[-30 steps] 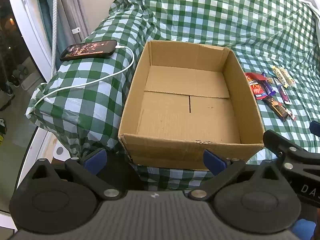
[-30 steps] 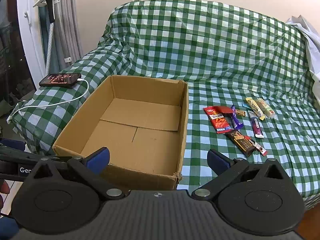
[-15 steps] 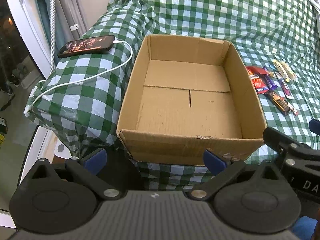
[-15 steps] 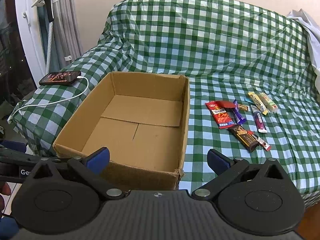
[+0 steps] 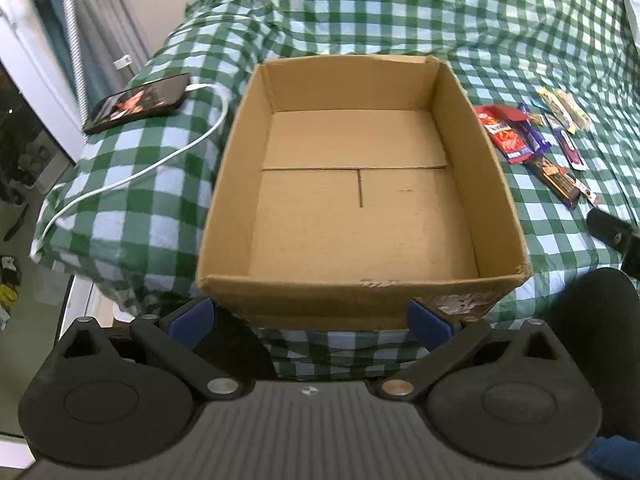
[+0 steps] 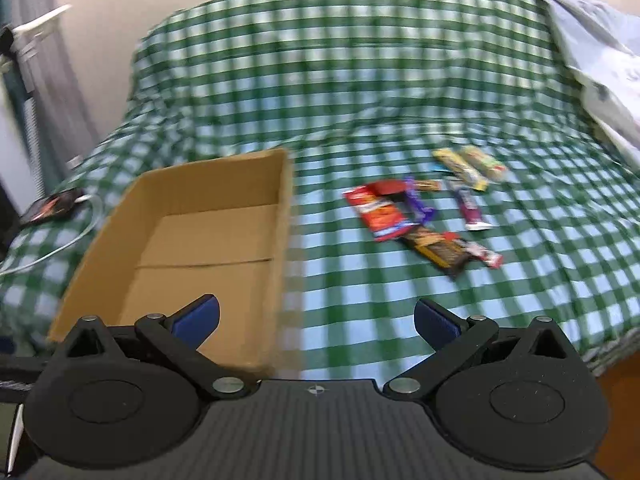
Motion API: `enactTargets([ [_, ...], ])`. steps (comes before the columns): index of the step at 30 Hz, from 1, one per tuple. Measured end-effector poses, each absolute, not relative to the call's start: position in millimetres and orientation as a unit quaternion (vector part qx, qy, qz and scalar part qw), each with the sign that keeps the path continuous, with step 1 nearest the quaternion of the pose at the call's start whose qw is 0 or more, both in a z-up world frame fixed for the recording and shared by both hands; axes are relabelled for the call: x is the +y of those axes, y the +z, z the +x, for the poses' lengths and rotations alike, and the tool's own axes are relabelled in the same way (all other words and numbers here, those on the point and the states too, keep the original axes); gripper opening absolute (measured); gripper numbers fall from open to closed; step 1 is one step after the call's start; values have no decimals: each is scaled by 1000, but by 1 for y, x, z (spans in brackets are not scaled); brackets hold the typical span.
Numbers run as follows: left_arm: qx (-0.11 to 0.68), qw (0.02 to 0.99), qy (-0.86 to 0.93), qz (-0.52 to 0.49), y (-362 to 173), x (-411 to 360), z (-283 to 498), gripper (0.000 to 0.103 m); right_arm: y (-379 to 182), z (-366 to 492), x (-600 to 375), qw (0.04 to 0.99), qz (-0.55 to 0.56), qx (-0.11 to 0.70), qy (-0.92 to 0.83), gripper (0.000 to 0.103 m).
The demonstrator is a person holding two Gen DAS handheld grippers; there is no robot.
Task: Organize snacks
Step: 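Grasp the dark biscuit packet with the right gripper while the left gripper approaches the snacks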
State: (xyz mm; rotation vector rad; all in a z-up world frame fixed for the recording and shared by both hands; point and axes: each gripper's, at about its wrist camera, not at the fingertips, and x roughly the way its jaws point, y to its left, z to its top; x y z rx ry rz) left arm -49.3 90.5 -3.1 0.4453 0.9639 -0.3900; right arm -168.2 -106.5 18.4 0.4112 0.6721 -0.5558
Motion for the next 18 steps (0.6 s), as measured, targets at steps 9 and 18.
enactTargets([
  [9, 452, 839, -190, 237, 1, 33, -44, 103, -29, -172, -207, 886, 182, 301, -303, 103],
  [18, 470, 831, -198, 224, 6, -25, -23, 103, -130, -90, -332, 859, 223, 400, -228, 102],
])
